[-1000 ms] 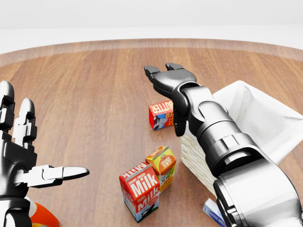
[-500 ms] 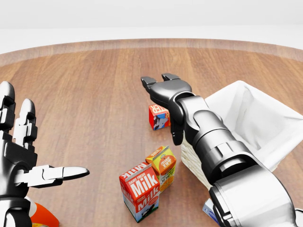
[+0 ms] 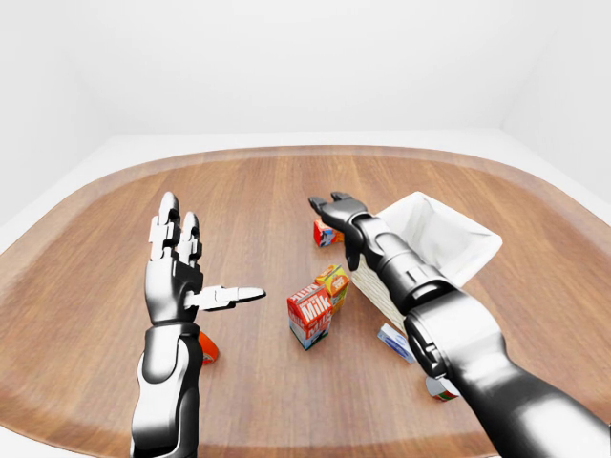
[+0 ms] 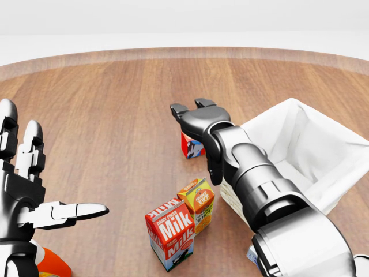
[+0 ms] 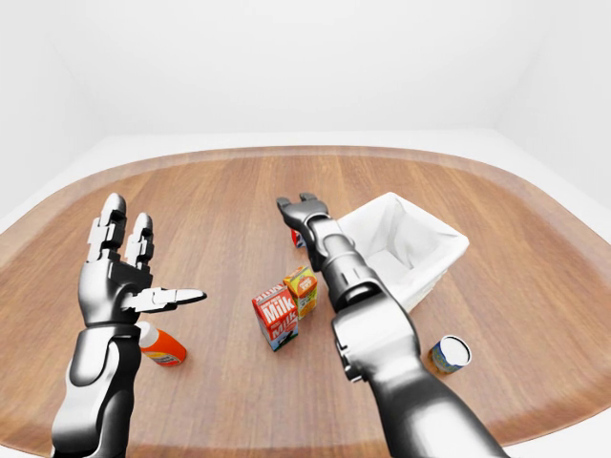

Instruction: Pick up the orange juice, and put it in the basket.

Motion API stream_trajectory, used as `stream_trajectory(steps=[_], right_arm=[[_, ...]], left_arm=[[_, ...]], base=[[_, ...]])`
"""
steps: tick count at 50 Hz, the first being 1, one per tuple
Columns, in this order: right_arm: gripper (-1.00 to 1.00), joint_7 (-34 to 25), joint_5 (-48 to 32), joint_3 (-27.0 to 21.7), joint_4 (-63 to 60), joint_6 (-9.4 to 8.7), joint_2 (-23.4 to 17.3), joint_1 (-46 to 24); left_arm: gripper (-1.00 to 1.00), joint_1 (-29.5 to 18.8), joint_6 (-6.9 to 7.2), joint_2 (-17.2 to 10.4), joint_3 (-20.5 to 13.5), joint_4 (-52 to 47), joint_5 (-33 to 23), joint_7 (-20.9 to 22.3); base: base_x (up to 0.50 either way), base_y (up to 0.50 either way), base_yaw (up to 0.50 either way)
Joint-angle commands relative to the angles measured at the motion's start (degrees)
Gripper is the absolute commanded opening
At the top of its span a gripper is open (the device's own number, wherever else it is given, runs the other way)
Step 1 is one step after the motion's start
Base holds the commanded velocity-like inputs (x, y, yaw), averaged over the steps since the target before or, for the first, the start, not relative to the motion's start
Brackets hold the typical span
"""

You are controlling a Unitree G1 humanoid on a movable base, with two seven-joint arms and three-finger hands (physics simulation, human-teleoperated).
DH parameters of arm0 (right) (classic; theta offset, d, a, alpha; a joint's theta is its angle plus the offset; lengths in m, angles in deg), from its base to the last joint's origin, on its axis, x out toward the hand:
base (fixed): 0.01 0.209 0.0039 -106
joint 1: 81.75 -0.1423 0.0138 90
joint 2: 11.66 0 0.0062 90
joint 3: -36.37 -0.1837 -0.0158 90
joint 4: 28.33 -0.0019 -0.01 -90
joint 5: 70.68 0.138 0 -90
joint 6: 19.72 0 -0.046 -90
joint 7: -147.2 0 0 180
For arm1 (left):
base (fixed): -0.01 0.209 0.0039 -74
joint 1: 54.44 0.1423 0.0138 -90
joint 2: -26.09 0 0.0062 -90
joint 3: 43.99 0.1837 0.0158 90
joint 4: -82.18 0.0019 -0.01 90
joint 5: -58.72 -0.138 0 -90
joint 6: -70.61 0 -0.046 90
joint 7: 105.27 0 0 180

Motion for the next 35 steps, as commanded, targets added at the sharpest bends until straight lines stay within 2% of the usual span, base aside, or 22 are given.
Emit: stream_trajectory(steps=[1,35], right_arm=[[1.00,0.45,-0.92,0.14,0.19,0.00,0.37,0.61],[1.00,1.99,-2.02,0.21,0.84,0.00,1.63,3.91]], left_arm=[[1.00,0.04,0.00,0.02,0.00,-0.19,0.04,-0.05],[1.00,0.06,0.00,0.03,-0.01,-0.21,0.07,-0.02]], base=[[0.00,0.00,0.00],[0.00,0.00,0.00]])
